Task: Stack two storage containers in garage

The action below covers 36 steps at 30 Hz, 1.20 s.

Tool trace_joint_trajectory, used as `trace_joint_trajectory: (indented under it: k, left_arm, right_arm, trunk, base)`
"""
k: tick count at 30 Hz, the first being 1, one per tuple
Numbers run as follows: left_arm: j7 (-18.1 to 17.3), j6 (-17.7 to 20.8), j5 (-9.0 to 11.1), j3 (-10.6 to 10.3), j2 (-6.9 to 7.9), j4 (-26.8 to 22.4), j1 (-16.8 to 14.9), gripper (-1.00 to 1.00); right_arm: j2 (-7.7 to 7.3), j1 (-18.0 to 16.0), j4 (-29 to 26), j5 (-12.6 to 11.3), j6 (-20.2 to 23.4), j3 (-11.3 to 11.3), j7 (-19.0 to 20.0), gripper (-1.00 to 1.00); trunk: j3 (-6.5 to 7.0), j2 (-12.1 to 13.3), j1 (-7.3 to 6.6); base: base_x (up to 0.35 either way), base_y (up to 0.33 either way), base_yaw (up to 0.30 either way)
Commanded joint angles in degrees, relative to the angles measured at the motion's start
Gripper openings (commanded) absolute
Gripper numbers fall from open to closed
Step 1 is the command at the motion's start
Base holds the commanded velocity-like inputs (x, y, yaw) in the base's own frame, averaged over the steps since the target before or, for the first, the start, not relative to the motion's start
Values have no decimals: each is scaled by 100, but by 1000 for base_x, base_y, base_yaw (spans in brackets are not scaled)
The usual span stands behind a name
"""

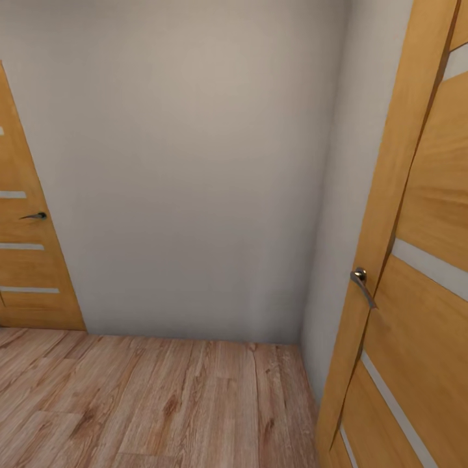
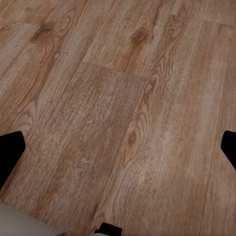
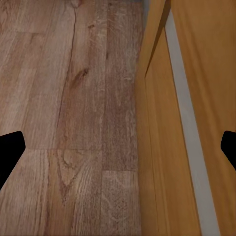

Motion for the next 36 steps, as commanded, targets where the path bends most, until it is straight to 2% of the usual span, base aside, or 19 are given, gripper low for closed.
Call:
trace_joint_trajectory:
  k: [1,13,23,36]
  left_arm:
    - [-27,-28,39,3,-1,11,-6,100]
    - [-27,-28,35,3,-10,12,-6,100]
    - [-27,-28,40,3,-2,12,-6,100]
    - [-27,-28,40,3,-1,13,-6,100]
  right_arm:
    - [-1,3,-11,-47,-6,15,8,100]
    - [-1,3,-11,216,-6,8,10,100]
    - [-1,3,-11,234,-6,7,11,100]
    - [-1,3,-11,235,-6,7,9,100]
  trunk:
    - [-6,-4,0]
    - [-6,-4,0]
    - [-6,-4,0]
    - [-6,-4,0]
  base:
    - [1,0,0]
    - [0,0,0]
    - [11,0,0]
    - [197,0,0]
